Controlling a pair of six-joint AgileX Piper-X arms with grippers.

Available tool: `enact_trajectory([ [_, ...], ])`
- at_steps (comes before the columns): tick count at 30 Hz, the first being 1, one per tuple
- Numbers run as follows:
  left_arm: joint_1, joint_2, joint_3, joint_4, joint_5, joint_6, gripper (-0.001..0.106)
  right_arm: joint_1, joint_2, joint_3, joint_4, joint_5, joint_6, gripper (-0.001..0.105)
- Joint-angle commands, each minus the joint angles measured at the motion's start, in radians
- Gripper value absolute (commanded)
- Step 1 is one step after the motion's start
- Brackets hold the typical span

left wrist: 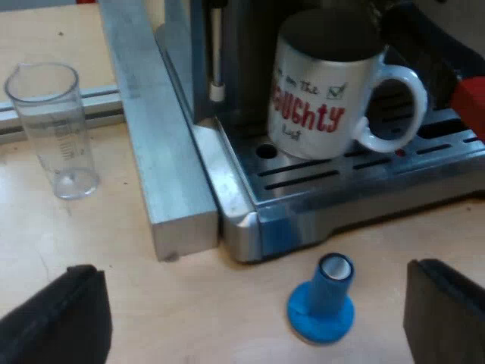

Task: Remove mug from coffee machine

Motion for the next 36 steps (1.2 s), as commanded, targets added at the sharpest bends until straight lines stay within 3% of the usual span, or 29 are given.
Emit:
enact_trajectory([
  [1,-0.001,-0.055,-0.048,-0.031,0.068,-0.004,0.080,0.055,0.072,-0.053,0.014,-0.019,-0.037,0.046],
  [3,-0.010,-0.039,-0.050,-0.085,0.101,-0.007,0.080,0.094,0.130,-0.087,0.021,-0.045,-0.045,0.046],
  [7,-0.051,-0.014,-0.050,-0.122,0.101,-0.008,0.080,0.158,0.228,-0.144,0.031,-0.091,-0.057,0.046],
  [14,-0.184,0.058,-0.050,-0.186,0.123,-0.006,0.080,0.291,0.389,-0.224,0.026,-0.114,-0.091,0.046],
  [18,-0.262,0.114,-0.039,-0.228,0.123,0.038,0.080,0.378,0.454,-0.226,-0.014,-0.148,-0.091,0.046],
  [23,-0.304,0.153,0.009,-0.305,0.156,0.038,0.080,0.498,0.495,-0.226,-0.120,-0.144,-0.091,0.046],
  [31,-0.305,0.157,0.121,-0.427,0.170,0.038,0.080,0.668,0.546,-0.176,-0.325,-0.137,-0.091,0.046],
  [36,-0.305,0.158,0.178,-0.471,0.170,0.038,0.080,0.750,0.579,-0.128,-0.413,-0.070,-0.091,0.046],
])
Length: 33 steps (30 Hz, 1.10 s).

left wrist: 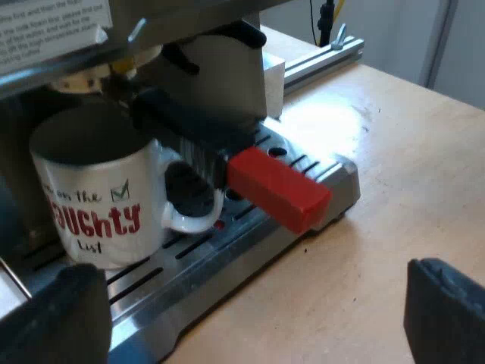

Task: Remove mug from coffee machine

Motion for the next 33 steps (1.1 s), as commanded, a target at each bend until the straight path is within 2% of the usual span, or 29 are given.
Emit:
enact_trajectory([
  [1,-0.002,0.003,0.026,-0.032,0.007,0.006,0.080,0.044,0.023,0.029,-0.073,0.031,-0.015,0.046],
  [5,-0.002,0.003,0.056,-0.030,0.007,0.006,0.080,0.083,0.057,0.066,-0.133,0.036,-0.015,0.046],
  [15,-0.002,0.003,0.056,-0.038,0.007,0.006,0.080,0.108,0.127,0.128,-0.303,0.072,-0.006,0.046],
  [18,-0.002,0.003,0.056,-0.038,0.007,0.006,0.080,0.108,0.146,0.128,-0.331,0.088,-0.006,0.054],
  [19,-0.002,0.003,0.056,-0.038,0.007,0.006,0.080,0.108,0.163,0.128,-0.350,0.111,-0.006,0.061],
  [20,-0.002,0.003,0.056,-0.038,0.007,0.006,0.080,0.108,0.174,0.128,-0.364,0.111,-0.006,0.064],
  [25,-0.002,0.003,0.056,-0.038,0.007,0.006,0.080,0.108,0.239,0.128,-0.402,0.134,-0.004,0.064],
  [33,-0.002,0.003,0.056,-0.038,0.007,0.006,0.080,0.108,0.376,0.130,-0.536,0.136,0.109,0.061],
])
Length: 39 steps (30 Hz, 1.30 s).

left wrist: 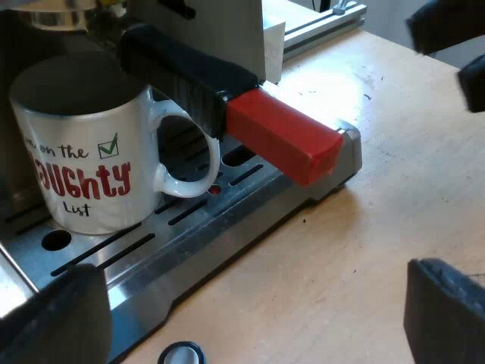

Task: Remove mug from coffee machine

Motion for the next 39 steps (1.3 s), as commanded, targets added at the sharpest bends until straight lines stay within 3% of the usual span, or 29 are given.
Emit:
enact_trajectory([
  [1,-0.002,0.001,-0.004,-0.019,0.004,0.006,0.080,0.004,0.022,-0.002,-0.060,0.004,0.041,0.060],
  [4,-0.002,0.001,-0.004,-0.019,0.004,0.006,0.080,0.017,0.046,-0.002,-0.086,0.037,0.064,0.060],
  [10,-0.002,0.001,-0.004,-0.019,0.004,0.006,0.080,0.131,0.109,-0.002,-0.146,0.234,0.071,0.060],
  [15,-0.002,0.001,-0.004,-0.019,0.004,0.006,0.080,0.200,0.189,-0.002,-0.196,0.373,0.161,0.060],
  [18,-0.002,0.001,-0.004,-0.019,0.004,0.006,0.080,0.200,0.235,-0.002,-0.240,0.387,0.209,0.060],
  [23,-0.002,0.001,-0.004,-0.017,0.004,0.006,0.080,0.200,0.316,-0.002,-0.372,0.399,0.212,0.060],
  [27,-0.002,0.001,-0.004,-0.017,0.004,0.006,0.080,0.198,0.382,-0.002,-0.473,0.428,0.189,0.060],
  [30,-0.002,0.001,-0.004,-0.007,0.004,0.006,0.080,0.187,0.443,-0.002,-0.573,0.431,0.132,0.060],
  [39,-0.002,0.001,-0.004,-0.007,0.006,0.006,0.080,0.124,0.527,-0.002,-0.684,0.362,0.127,0.060],
])
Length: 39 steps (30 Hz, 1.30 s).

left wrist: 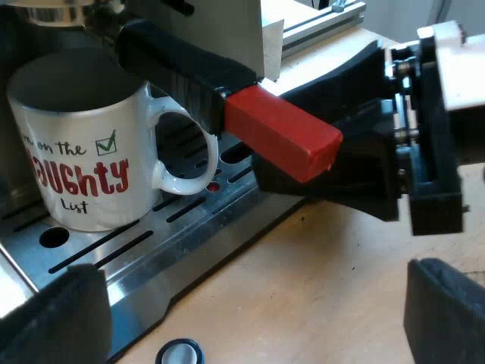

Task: Remove mug from coffee machine

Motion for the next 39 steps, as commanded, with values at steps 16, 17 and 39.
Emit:
enact_trajectory([
  [16,-0.002,0.001,-0.004,-0.013,0.003,0.006,0.080,-0.070,0.178,-0.004,-0.304,-0.115,-0.037,0.060],
  [17,-0.002,0.001,-0.004,-0.013,0.003,0.006,0.080,-0.070,0.188,-0.004,-0.325,-0.115,-0.037,0.060],
  [39,-0.002,0.001,-0.004,-0.013,0.003,0.006,0.080,-0.153,0.291,-0.083,-0.403,-0.225,-0.029,0.060],
])
